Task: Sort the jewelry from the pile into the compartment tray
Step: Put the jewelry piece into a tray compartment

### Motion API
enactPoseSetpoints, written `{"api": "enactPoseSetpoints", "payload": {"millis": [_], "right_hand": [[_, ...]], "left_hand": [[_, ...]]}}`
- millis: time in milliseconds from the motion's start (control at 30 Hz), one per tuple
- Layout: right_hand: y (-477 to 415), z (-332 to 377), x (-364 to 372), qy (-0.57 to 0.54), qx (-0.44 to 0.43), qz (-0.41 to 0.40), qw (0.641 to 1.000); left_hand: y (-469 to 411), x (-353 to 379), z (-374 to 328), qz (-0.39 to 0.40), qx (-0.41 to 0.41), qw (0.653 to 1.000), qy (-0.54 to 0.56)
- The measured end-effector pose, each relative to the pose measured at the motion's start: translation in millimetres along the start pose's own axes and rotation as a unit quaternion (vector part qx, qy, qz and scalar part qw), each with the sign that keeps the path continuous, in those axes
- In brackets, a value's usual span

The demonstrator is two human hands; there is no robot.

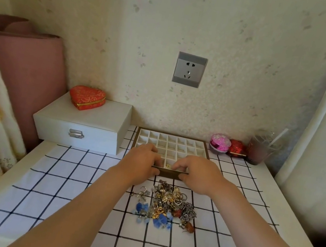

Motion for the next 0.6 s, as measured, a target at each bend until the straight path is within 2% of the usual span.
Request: {"api": "enactPoseSetpoints", "payload": {"millis": [167,333,433,600], "right_hand": [[14.4,16.9,1.2,-0.002,-0.024,0.011,1.0],[32.1,23.7,-11.9,0.023,-0.044,-0.068,0.996],[39.0,27.9,-8.4,0.051,-0.061,-0.049,0.996],[36.4,24.8,3.5,0.115,-0.079,-0.034,0.99]], "left_hand": [[19.6,-6.1,-0.9,0.012,-0.01,1.0,0.015],[30.3,-11.6,-9.0,-0.006,0.026,1.0,-0.01],[31.5,-9.9,-14.1,-0.016,0.048,0.999,-0.013],[26.2,-6.7,-13.6,-0.029,0.028,0.999,-0.001]]}}
Point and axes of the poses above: each hand's wrist, its own y-axis away from the middle knuckle, its own x-axis out of the palm, z = x × y, the point moved 6 cm from there along -y, towards the middle knuckle, and after that the axes turned 3 degrees about y, right-handed, at the moved point
